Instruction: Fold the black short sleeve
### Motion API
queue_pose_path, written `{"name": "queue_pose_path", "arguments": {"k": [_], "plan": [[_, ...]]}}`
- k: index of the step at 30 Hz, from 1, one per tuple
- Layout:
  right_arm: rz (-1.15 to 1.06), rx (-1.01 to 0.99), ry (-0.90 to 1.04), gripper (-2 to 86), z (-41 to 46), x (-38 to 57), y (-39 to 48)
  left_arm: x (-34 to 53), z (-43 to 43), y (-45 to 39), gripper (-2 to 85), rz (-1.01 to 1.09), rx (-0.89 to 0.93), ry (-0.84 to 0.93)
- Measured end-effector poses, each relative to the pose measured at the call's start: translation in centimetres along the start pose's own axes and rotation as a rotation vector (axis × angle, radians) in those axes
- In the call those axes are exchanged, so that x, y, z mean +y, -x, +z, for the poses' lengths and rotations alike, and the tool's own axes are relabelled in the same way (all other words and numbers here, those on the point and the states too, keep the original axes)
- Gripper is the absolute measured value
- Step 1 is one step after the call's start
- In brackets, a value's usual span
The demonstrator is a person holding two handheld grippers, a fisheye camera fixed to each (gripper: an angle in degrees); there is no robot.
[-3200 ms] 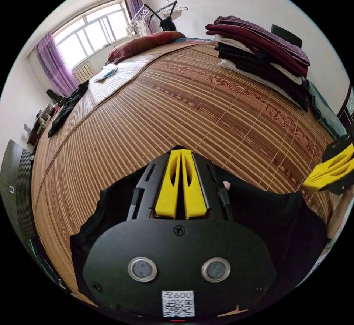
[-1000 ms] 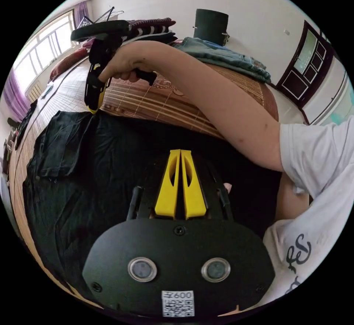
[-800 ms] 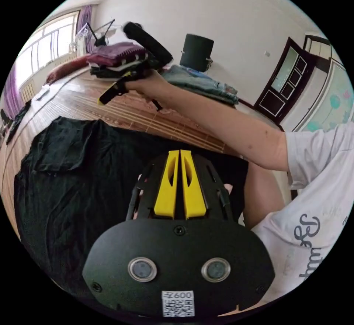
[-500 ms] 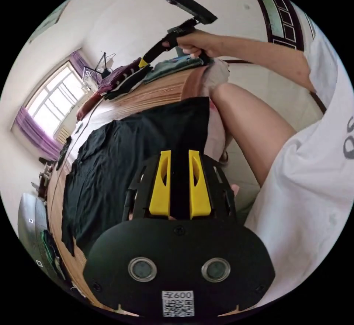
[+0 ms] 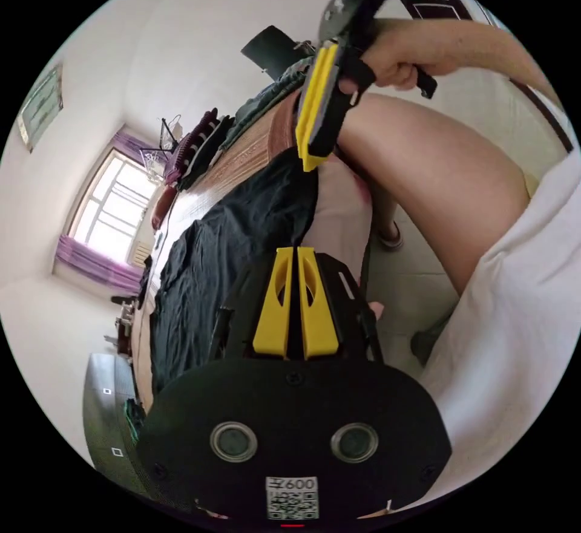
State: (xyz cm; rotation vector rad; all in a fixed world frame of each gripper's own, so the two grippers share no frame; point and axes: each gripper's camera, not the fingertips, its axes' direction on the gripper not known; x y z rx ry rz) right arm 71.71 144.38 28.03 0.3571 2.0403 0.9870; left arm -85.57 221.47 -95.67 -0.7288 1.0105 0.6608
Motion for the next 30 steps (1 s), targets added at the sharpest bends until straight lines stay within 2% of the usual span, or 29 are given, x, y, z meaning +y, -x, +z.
{"name": "queue_pose_path", "arguments": {"k": [5, 9, 12, 16, 21, 23, 30], "plan": [[-0.273, 0.075, -0.069, 5.7, 0.1, 4.2, 6.2, 3.0, -1.6, 7.6, 1.5, -0.224, 0.216, -0.027], [-0.32, 0.126, -0.064, 4.8, 2.0, 6.2, 8.7, 6.0, -2.8, 13.1, 1.3, -0.343, 0.36, -0.076], [-0.329, 0.147, -0.043, 3.9, 3.6, 7.9, 9.4, 7.9, -3.6, 15.7, 1.1, -0.382, 0.397, -0.097], [-0.347, 0.307, -0.06, 3.3, 6.0, 10.0, 10.6, 9.6, -4.8, 17.7, 0.9, -0.409, 0.414, -0.123], [-0.429, 0.487, 0.054, -0.3, 9.9, 11.7, 11.4, 11.5, -7.4, 20.7, 0.7, -0.453, 0.413, -0.182], [-0.475, 0.605, 0.003, -0.6, 9.3, 13.1, 11.7, 11.8, -8.2, 21.6, 0.8, -0.452, 0.408, -0.191], [-0.452, 0.715, -0.046, -0.8, 8.7, 16.3, 10.6, 11.6, -10.0, 25.2, 0.9, -0.479, 0.496, -0.255]]}}
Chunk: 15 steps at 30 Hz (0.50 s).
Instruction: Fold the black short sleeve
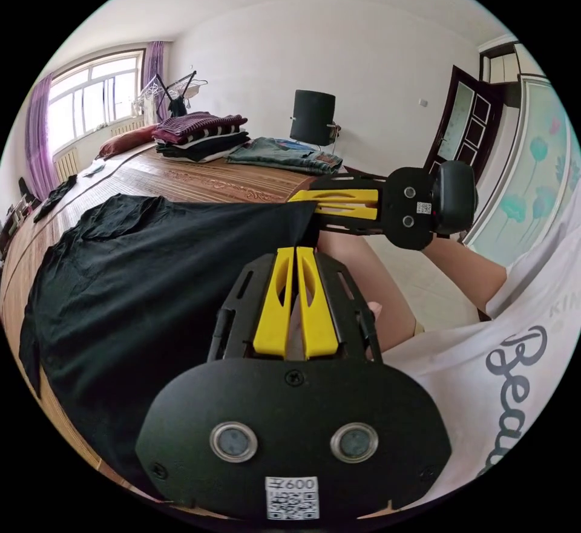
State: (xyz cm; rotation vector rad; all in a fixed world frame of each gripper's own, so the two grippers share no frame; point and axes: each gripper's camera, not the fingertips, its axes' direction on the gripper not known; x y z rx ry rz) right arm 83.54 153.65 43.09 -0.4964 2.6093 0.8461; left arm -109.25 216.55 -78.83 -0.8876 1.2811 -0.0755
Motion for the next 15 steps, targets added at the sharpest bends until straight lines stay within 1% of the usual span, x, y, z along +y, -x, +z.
{"name": "queue_pose_path", "arguments": {"k": [3, 7, 15], "plan": [[0.011, -0.049, 0.039, -0.8, 1.3, 1.3, 1.0, -0.4, -0.2, 0.1, 0.8, 0.009, 0.011, 0.041], [-0.04, -0.012, 0.126, -0.8, 3.7, 3.0, 2.8, -0.5, -1.2, 1.0, 0.7, -0.001, 0.025, 0.06], [-0.097, -0.01, 0.177, -0.8, 5.6, 3.9, 1.9, -0.7, -0.9, 1.6, 0.7, 0.015, 0.053, 0.123]]}}
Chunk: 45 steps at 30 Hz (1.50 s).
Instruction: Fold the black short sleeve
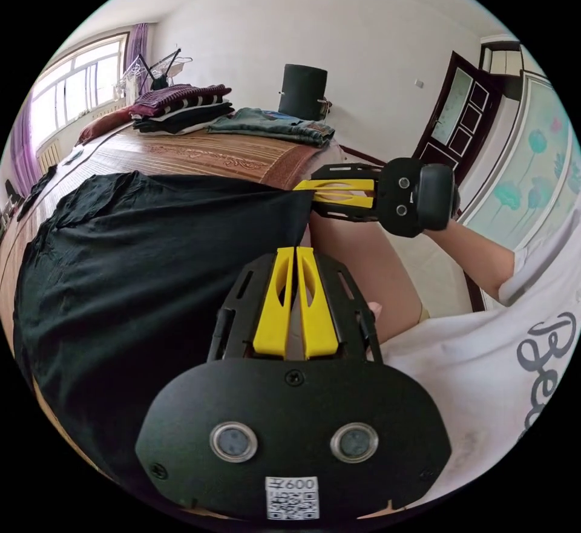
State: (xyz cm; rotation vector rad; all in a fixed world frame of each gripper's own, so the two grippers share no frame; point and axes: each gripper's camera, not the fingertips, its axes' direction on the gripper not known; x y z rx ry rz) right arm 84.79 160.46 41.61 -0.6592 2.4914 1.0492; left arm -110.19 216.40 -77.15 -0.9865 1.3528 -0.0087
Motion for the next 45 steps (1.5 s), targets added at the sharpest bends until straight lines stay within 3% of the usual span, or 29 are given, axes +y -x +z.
{"name": "queue_pose_path", "arguments": {"k": [10, 15, 18, 21, 25, 31, 36, 39, 42, 45], "plan": [[-0.04, 0.028, 0.117, -0.9, 0.8, -1.0, -3.0, 0.9, -0.8, 0.5, 1.1, -0.022, 0.062, 0.018], [0.278, -0.195, 0.313, -0.9, 1.0, -1.7, -12.3, 1.8, 0.1, -1.3, 1.4, 0.042, 0.021, 0.012], [0.407, -0.193, 0.188, -0.8, -1.0, -2.2, -17.6, 2.1, 1.5, -2.7, 1.3, 0.05, 0.182, 0.034], [0.528, -0.351, -0.075, -0.8, -2.0, -5.4, -21.9, 1.9, 2.0, -5.6, 1.3, 0.077, 0.25, 0.027], [0.601, -0.567, -0.224, -0.8, 2.5, -12.6, -26.7, -0.1, -1.2, -8.1, 1.4, 0.132, 0.083, -0.036], [0.711, -0.864, -0.132, -0.9, 14.6, -23.3, -32.4, -2.8, -6.8, -4.8, 1.8, -0.027, -0.209, -0.079], [0.675, -0.869, -0.072, -0.9, 20.4, -30.1, -34.8, 0.1, -8.9, 0.1, 1.9, -0.257, -0.492, 0.03], [0.602, -0.825, 0.059, -0.9, 23.6, -32.7, -35.4, 3.8, -10.4, 3.2, 1.6, -0.437, -0.596, 0.115], [0.605, -0.868, 0.072, -0.9, 25.0, -33.1, -38.3, 8.1, -11.3, 5.2, 0.8, -0.576, -0.57, 0.166], [0.563, -0.867, 0.099, -0.9, 25.0, -34.6, -39.7, 11.2, -12.1, 4.5, 0.4, -0.664, -0.456, 0.02]]}}
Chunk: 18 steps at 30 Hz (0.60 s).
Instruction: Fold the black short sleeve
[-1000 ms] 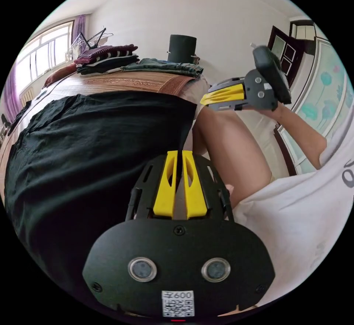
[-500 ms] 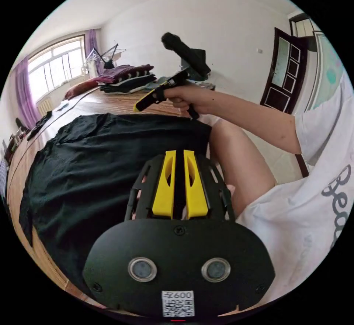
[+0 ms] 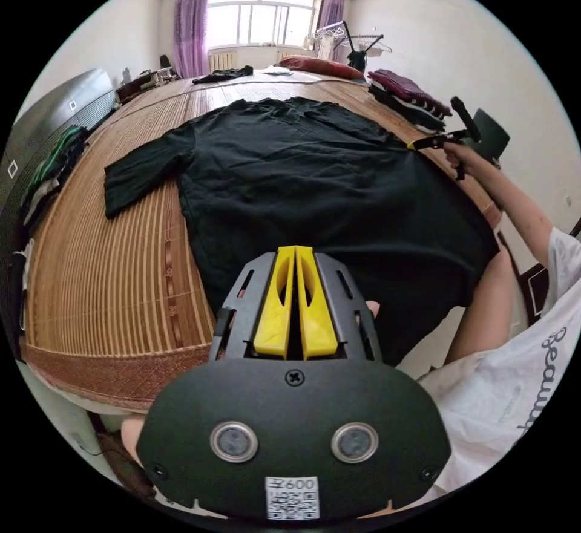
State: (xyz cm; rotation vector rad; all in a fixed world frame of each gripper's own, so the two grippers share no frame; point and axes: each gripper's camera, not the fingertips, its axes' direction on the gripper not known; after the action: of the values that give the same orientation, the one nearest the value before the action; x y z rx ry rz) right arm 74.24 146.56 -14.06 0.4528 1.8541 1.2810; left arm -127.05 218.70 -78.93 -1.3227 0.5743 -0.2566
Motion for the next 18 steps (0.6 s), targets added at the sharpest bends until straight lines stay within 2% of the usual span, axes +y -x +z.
{"name": "queue_pose_path", "arguments": {"k": [4, 9, 13, 14, 16, 18], "plan": [[-0.105, 0.12, 0.078, -0.8, 0.1, -2.4, 3.8, 3.0, -0.2, -1.3, 0.3, -0.038, 0.028, -0.049], [0.011, 0.069, 0.018, -0.8, -1.1, -2.1, 4.2, 7.7, -0.5, -6.0, 0.9, 0.04, -0.088, -0.081], [0.118, 0.336, -0.092, -0.9, -4.5, 1.5, 6.2, 11.1, -1.1, -9.0, 2.9, 0.115, -0.139, -0.082], [0.126, 0.342, -0.123, -0.9, -5.8, 3.4, 6.8, 12.2, -1.7, -10.6, 4.2, 0.157, -0.165, -0.058], [0.059, 0.178, -0.136, -0.9, -7.9, 6.5, 8.0, 14.3, -3.0, -14.1, 6.4, 0.241, -0.229, -0.049], [0.048, 0.041, -0.171, -0.8, -10.1, 10.2, 9.3, 18.9, -5.2, -21.1, 8.1, 0.477, -0.228, -0.16]]}}
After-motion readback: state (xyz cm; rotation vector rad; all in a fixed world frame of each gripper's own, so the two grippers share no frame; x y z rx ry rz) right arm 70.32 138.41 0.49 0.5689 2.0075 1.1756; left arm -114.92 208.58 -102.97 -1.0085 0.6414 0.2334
